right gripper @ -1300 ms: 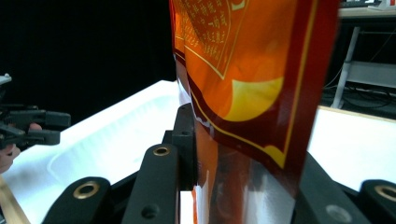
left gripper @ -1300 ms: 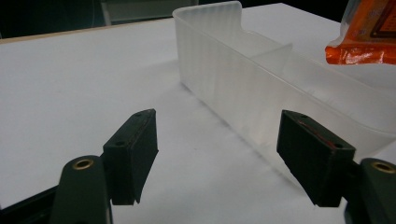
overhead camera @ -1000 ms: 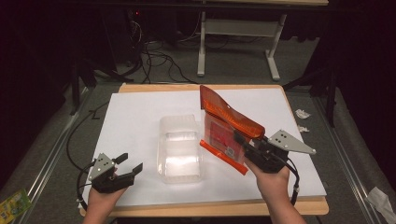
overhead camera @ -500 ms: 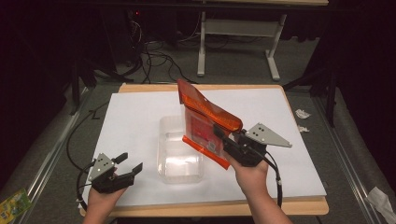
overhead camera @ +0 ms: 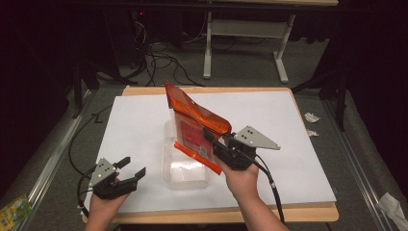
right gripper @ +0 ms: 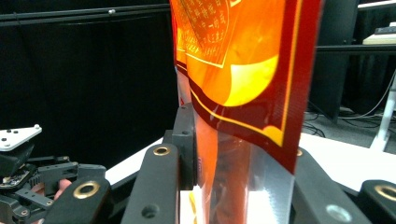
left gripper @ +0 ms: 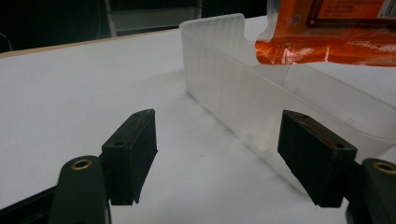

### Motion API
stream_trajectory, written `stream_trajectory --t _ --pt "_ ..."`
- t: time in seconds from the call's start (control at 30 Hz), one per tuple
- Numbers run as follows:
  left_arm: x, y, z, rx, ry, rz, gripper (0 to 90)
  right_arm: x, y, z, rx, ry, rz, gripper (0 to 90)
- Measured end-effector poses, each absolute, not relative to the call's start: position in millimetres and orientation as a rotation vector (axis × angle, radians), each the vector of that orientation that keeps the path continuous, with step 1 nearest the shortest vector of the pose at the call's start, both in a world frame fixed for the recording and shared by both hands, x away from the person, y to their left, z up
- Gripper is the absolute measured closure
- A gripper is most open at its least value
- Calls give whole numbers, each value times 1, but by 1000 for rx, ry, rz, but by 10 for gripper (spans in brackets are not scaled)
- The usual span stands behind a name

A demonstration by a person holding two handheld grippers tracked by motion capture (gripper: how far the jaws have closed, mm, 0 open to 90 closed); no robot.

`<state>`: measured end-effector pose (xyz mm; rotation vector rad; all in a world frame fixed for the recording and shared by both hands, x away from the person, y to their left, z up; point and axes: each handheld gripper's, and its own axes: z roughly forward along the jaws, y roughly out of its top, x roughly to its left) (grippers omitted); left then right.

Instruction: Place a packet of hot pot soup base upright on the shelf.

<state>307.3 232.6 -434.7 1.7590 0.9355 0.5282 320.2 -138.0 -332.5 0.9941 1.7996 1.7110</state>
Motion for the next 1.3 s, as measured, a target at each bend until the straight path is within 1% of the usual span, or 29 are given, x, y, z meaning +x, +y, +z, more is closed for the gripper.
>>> stream_trajectory --t 0.33,0.37,0.6,1.3 --pt "307 234 -434 1736 936 533 286 326 -120 -341 995 1820 1707 725" --pt "307 233 -434 1716 947 516 287 327 -118 -342 999 1820 1708 725" --pt "308 235 -434 1740 935 532 287 332 -109 -349 997 1838 1686 725" --pt "308 234 -434 1749 929 535 289 341 -100 -372 1052 1872 1644 725"
